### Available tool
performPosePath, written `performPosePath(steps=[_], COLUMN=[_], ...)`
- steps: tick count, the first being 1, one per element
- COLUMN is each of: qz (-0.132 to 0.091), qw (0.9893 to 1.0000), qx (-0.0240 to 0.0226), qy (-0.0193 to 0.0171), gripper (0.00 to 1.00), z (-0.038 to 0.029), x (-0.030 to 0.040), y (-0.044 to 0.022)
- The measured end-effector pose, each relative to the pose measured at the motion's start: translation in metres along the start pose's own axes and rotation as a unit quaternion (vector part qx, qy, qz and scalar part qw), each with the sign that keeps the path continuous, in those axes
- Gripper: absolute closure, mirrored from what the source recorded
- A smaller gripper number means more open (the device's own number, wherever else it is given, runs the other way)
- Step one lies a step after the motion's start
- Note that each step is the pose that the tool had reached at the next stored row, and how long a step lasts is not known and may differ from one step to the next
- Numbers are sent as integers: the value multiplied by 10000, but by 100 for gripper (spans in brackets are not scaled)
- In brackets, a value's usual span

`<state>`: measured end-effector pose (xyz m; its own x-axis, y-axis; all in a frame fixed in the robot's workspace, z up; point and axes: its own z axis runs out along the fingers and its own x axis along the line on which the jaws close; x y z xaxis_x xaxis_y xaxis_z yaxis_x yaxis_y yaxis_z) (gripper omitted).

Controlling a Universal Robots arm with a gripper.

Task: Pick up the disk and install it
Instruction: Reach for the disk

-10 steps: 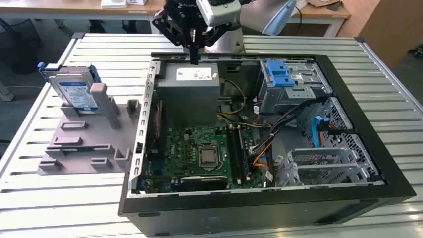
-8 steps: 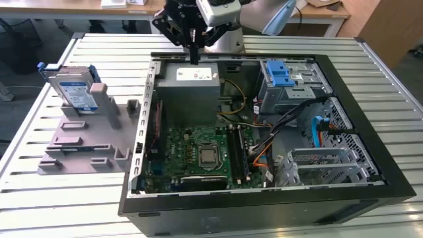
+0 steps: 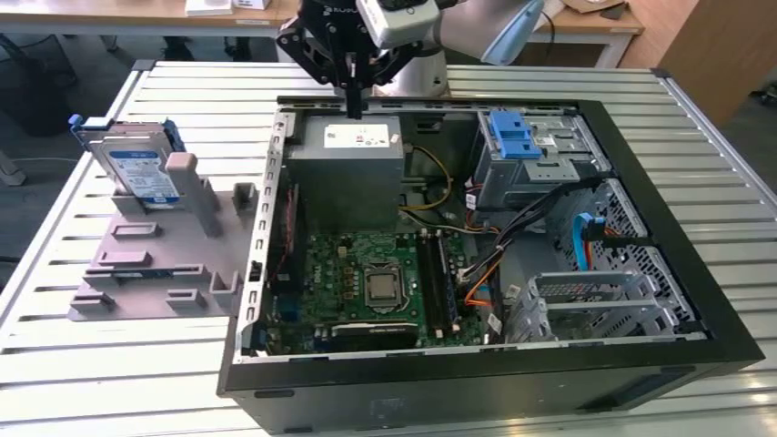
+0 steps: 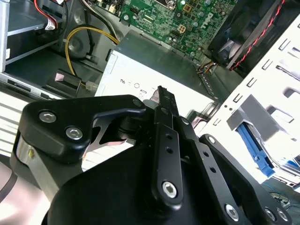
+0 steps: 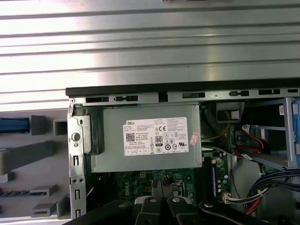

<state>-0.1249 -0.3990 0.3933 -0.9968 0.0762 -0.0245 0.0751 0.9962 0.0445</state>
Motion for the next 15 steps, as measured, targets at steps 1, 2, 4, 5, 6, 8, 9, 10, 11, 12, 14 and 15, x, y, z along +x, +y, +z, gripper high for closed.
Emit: performPosePath(steps=[1,2,4,5,6,8,9,10,11,12,14,15], qz=[0,0,0,0,0,0,0,0,0,0,0,0], qw=[10000,10000,10000,10000,10000,10000,10000,10000,10000,10000,10000,10000], qx=[1,1,0,0,0,1,1,0,0,1,1,1], qy=[0,0,0,0,0,0,0,0,0,0,1,1], gripper=[89,89,89,89,89,89,89,89,89,89,89,89], z=[-1,0,0,1,1,1,2,2,3,3,4,5], x=[9,17,34,41,47,54,57,60,62,64,68,70], y=[0,-1,-2,-3,-3,-4,-4,-4,-5,-5,-5,-6])
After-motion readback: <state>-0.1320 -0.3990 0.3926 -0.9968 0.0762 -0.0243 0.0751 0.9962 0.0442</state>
